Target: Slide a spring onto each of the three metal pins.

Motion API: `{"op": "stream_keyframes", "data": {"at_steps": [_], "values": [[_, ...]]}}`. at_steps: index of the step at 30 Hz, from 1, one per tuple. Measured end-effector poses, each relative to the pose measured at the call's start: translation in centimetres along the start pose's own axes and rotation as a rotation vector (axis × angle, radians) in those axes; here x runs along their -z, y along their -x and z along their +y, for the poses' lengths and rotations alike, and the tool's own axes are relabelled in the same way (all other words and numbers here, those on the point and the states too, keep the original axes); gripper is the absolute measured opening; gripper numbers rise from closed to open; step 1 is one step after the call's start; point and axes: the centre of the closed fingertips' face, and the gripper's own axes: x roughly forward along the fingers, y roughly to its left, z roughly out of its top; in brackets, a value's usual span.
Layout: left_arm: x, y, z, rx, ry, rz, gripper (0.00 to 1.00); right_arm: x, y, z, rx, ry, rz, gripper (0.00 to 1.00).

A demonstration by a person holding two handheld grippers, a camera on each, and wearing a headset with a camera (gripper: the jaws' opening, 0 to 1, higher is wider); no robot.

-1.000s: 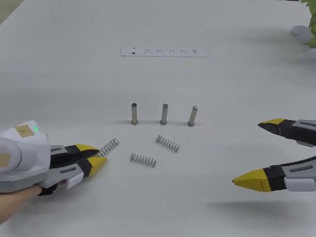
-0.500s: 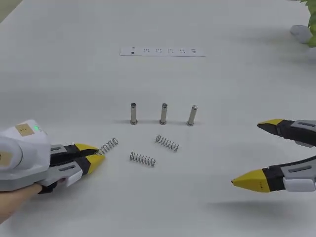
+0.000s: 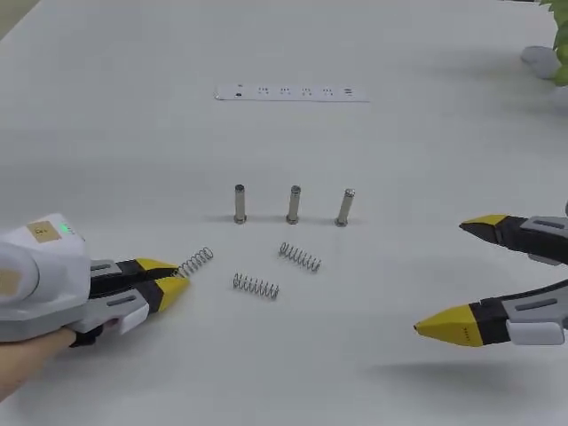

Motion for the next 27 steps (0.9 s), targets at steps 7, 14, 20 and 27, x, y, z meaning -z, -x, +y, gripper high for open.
{"op": "stream_keyframes", "data": {"at_steps": [7, 14, 20, 27], "values": [[-0.5, 0.2, 0.0, 0.006, 0.003, -0.013, 0.02, -0.1, 0.0, 0.1, -0.003, 0.002, 0.001, 0.99], [-2.0, 0.9, -0.6, 0.025, -0.011, -0.047, 0.02, -0.3, -0.2, 0.1, -0.009, 0.007, 0.0, 0.99], [-3.9, 1.2, -1.9, 0.066, -0.047, -0.082, 0.02, -0.6, -0.3, 0.4, -0.019, 0.016, -0.002, 0.99], [-5.3, 1.2, -3.2, 0.106, -0.082, -0.108, 0.02, -1.5, -0.6, 0.8, -0.038, 0.037, -0.003, 0.99]]}}
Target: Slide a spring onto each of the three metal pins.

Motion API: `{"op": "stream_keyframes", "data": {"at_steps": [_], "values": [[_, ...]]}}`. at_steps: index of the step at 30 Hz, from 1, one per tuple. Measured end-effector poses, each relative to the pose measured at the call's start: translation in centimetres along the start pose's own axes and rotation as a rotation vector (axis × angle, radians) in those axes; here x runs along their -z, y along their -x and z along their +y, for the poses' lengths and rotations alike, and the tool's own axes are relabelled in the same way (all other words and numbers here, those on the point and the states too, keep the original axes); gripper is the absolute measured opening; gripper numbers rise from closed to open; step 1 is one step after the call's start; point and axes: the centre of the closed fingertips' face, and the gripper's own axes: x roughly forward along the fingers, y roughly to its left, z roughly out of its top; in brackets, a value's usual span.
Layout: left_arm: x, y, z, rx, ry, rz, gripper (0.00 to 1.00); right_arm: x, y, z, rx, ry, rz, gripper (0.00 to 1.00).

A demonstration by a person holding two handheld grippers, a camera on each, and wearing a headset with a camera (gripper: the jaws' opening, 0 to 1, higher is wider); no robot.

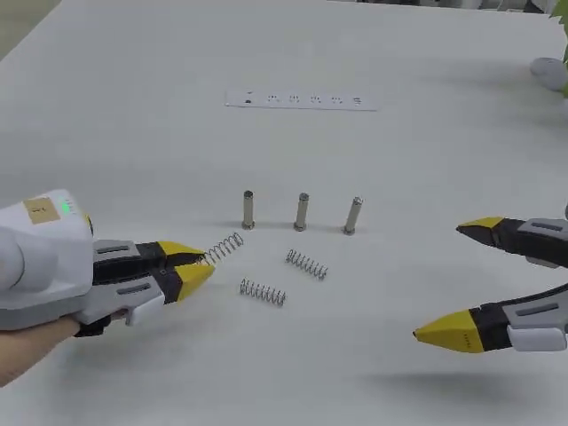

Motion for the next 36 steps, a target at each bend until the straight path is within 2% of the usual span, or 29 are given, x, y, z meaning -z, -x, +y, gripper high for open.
{"op": "stream_keyframes", "data": {"at_steps": [5, 15, 24, 28, 36], "values": [[-0.4, -0.3, -1.0, 0.035, -0.017, 0.0, 0.02, -0.7, -0.1, 0.3, -0.016, 0.021, 0.0, 0.98], [-1.5, -0.6, -3.2, 0.102, -0.045, -0.027, 0.02, -2.6, -0.5, 1.3, -0.066, 0.07, -0.004, 0.96], [-2.3, -0.8, -4.6, 0.161, -0.07, -0.039, 0.02, -3.4, -1.0, 2.4, -0.112, 0.099, 0.001, 0.92], [-2.4, -0.8, -5.0, 0.179, -0.09, -0.034, 0.02, -3.6, -1.1, 3.0, -0.136, 0.111, 0.007, 0.9], [-2.4, -0.9, -5.9, 0.213, -0.103, -0.034, 0.02, -4.4, -1.6, 4.1, -0.197, 0.141, 0.025, 0.75]]}}
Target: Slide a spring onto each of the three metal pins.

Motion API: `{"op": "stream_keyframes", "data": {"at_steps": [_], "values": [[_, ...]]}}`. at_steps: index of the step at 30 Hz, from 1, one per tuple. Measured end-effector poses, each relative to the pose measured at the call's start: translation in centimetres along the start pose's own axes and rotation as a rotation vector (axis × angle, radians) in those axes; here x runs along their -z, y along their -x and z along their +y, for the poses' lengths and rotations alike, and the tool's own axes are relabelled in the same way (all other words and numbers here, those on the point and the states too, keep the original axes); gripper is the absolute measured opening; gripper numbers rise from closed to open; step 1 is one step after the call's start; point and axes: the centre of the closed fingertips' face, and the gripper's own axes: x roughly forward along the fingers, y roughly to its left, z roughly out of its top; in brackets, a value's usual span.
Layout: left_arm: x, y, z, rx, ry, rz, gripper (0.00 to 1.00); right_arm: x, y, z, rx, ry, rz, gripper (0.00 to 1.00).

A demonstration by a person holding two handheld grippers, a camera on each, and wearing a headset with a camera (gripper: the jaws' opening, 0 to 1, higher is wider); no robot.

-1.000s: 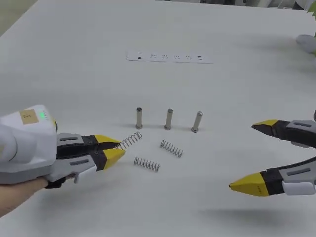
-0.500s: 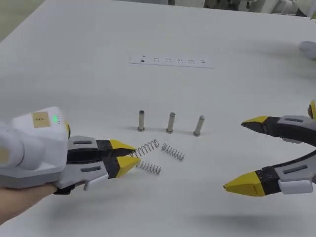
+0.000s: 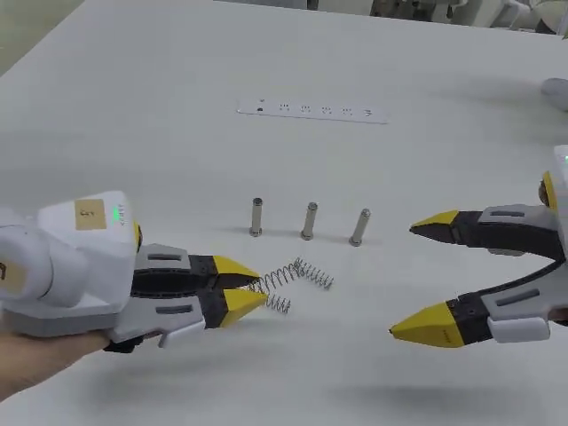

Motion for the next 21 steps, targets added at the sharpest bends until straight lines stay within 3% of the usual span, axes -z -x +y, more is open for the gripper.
{"op": "stream_keyframes", "data": {"at_steps": [3, 10, 17, 21], "values": [[-0.1, -0.1, -0.3, 0.009, -0.001, -0.002, 0.02, -0.2, -0.4, 0.4, -0.03, 0.027, 0.013, 0.65], [-0.1, -0.4, -0.9, 0.025, -0.005, -0.005, 0.02, -0.9, -1.6, 0.9, -0.078, 0.064, 0.037, 0.61], [-0.2, -0.7, -1.3, 0.036, -0.007, -0.008, 0.02, -1.4, -2.4, 1.4, -0.132, 0.09, 0.053, 0.49], [-0.3, -0.8, -1.6, 0.049, -0.006, -0.012, 0.02, -1.5, -2.9, 1.8, -0.158, 0.108, 0.064, 0.46]]}}
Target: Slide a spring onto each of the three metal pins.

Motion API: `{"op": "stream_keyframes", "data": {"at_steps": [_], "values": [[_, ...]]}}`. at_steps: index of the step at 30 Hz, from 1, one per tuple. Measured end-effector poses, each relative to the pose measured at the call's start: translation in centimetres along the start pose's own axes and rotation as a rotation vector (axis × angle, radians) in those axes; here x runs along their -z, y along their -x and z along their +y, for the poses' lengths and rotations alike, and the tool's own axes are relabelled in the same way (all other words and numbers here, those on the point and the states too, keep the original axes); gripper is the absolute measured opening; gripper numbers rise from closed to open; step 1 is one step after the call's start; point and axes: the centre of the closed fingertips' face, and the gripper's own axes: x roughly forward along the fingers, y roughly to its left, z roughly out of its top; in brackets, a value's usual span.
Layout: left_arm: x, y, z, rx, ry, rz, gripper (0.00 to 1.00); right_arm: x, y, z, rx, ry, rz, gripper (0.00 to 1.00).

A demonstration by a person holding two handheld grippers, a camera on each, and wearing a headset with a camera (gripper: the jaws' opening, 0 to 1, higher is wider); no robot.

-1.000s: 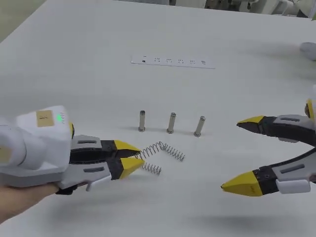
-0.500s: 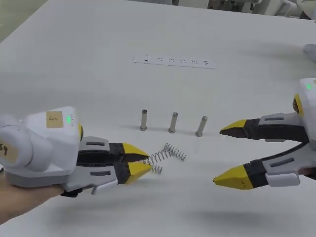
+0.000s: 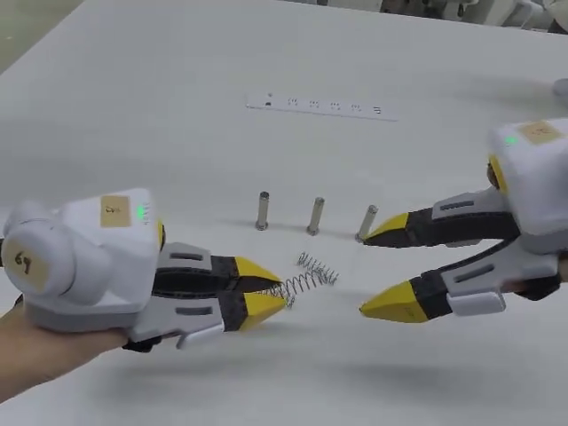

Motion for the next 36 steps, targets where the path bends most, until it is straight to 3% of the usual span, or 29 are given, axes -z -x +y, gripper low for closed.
{"op": "stream_keyframes", "data": {"at_steps": [16, 36], "values": [[-0.1, -0.4, -0.8, 0.028, -0.011, 0.001, 0.02, -0.4, -1.4, 0.8, -0.076, 0.02, 0.025, 0.24], [-0.3, -0.7, -1.4, 0.043, -0.014, -0.009, 0.02, -0.2, -2.3, 1.6, -0.132, 0.026, 0.051, 0.14]]}}
